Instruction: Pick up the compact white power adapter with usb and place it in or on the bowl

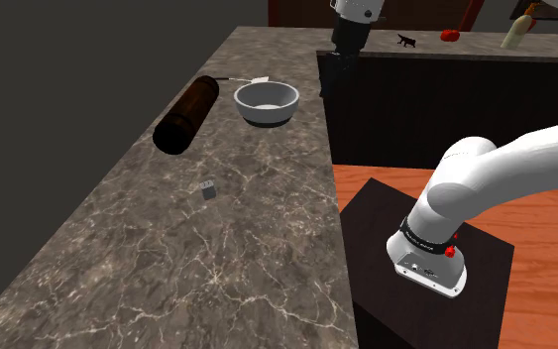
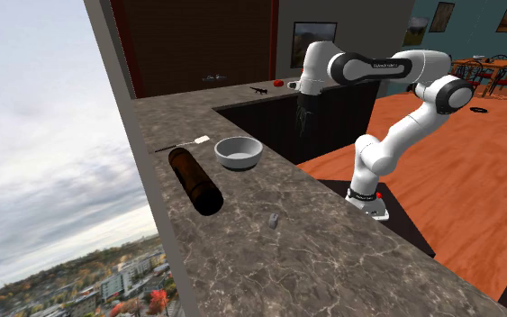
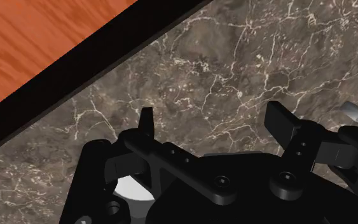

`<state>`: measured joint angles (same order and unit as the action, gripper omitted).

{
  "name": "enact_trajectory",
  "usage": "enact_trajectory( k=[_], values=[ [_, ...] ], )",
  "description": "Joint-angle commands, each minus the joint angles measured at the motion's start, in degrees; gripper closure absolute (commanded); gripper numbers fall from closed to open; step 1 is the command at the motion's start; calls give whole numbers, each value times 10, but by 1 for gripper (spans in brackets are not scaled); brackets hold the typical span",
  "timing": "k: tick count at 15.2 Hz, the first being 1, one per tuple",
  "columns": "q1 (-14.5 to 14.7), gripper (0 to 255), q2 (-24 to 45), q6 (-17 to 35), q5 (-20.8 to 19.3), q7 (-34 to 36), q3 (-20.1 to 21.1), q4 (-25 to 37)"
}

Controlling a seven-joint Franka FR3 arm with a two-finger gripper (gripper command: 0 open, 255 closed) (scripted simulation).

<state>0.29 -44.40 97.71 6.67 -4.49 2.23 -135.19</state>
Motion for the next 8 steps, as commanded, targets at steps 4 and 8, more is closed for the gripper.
enact_trajectory(
  k=[4, 8],
  values=[
    [12, 0, 27, 26, 17, 33, 36, 3],
    [27, 0, 72, 60, 35, 77, 84, 17]
  ],
)
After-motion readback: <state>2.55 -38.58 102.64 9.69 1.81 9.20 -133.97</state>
